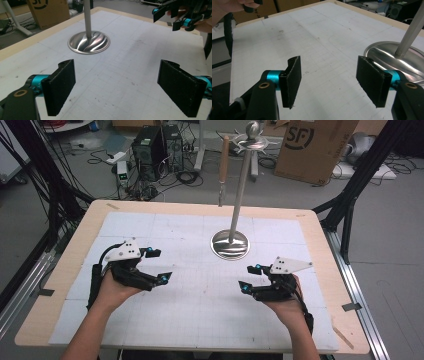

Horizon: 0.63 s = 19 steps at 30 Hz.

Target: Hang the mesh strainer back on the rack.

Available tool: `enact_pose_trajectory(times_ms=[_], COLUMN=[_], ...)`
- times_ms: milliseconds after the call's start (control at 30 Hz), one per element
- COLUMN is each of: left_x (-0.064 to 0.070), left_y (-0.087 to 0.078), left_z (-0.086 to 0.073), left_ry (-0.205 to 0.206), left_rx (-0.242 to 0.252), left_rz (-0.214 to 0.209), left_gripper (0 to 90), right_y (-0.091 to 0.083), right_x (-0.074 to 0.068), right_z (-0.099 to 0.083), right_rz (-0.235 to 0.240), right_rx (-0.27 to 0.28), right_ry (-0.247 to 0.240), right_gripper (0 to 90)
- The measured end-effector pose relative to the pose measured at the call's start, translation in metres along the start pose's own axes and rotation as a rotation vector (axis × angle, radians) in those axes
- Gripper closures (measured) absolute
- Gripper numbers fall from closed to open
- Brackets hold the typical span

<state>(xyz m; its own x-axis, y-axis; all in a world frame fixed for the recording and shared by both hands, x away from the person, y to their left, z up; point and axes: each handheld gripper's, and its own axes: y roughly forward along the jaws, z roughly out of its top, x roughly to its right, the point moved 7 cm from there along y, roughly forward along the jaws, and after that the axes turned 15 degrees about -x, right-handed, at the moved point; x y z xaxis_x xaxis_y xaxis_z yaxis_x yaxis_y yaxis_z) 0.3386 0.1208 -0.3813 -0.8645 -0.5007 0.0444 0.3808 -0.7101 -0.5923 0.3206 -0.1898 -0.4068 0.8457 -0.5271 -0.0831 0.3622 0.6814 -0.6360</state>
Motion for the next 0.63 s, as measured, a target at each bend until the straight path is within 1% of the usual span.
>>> enact_pose_trajectory(times_ms=[100, 167, 233, 333, 533, 633], left_x=[-0.001, -0.001, -0.001, -0.002, -0.001, -0.002], left_y=[0.001, 0.002, 0.004, 0.005, 0.007, 0.009], left_z=[-0.006, -0.008, -0.010, -0.014, -0.017, -0.019], left_ry=[-0.005, -0.007, -0.010, -0.013, -0.021, -0.023], left_rx=[-0.015, -0.017, -0.019, -0.032, -0.030, -0.039], left_rz=[0.012, 0.020, 0.014, 0.019, 0.022, 0.027], left_gripper=[15.5, 15.5, 15.6, 15.6, 15.6, 15.5], right_y=[0.001, 0.001, 0.001, 0.001, 0.001, 0.001], right_x=[0.000, 0.000, 0.000, 0.000, 0.000, 0.000], right_z=[0.000, 0.000, 0.000, 0.000, 0.000, 0.000], right_rz=[-0.003, 0.000, 0.001, -0.003, -0.002, -0.002], right_rx=[-0.002, -0.003, -0.004, -0.004, -0.003, -0.005], right_ry=[-0.002, -0.002, -0.002, -0.002, -0.006, -0.005], right_gripper=[36.4, 36.3, 36.3, 36.4, 36.4, 36.4])
